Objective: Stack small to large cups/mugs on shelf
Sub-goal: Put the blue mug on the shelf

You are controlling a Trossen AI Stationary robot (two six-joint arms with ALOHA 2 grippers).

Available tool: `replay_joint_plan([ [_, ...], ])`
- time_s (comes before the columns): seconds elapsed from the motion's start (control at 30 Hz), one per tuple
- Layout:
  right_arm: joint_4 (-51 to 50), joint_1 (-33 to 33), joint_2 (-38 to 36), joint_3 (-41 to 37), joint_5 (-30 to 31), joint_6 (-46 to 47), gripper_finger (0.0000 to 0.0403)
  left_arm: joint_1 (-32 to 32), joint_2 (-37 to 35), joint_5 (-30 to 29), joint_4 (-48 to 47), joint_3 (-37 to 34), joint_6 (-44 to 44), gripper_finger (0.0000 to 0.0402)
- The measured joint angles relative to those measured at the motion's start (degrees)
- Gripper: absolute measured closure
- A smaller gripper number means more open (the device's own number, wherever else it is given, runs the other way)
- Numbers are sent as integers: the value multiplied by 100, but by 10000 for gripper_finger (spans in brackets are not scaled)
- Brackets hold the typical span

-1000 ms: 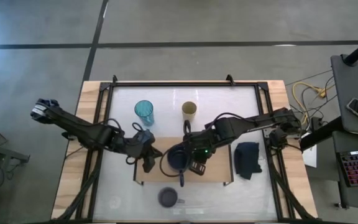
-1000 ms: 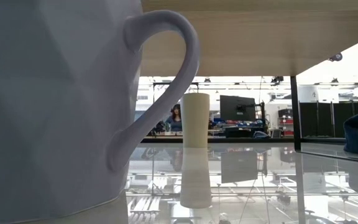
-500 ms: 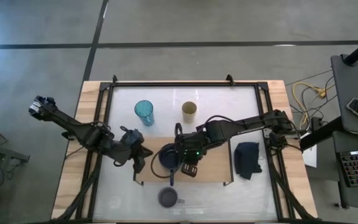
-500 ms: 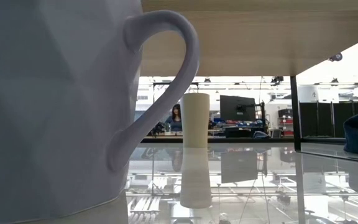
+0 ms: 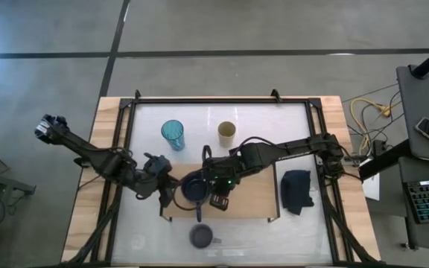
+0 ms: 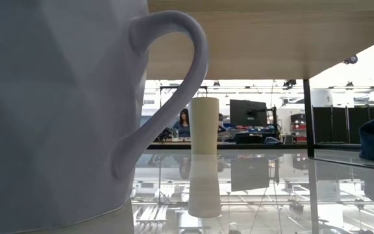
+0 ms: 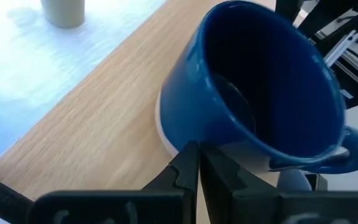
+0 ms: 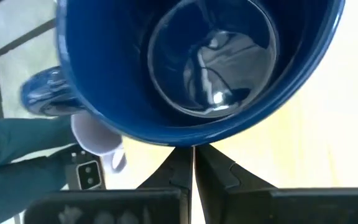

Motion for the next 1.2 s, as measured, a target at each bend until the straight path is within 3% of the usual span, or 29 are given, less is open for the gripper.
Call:
replay_joint_plan([
  [0.27,32,-9,123,169,-146,-120,394,-203,-250,46,-667,2,-441,402],
  [0.73,208,-72,222,174,-146,-247,394,-392,-1099,-73,-916,2,-398,402],
  [0.9,469,-74,221,184,-146,-269,394,-392,-1142,-185,-1020,2,-396,402],
  [1.2,-278,-128,211,255,229,-348,394,-389,-917,-218,-1035,4,-392,402],
])
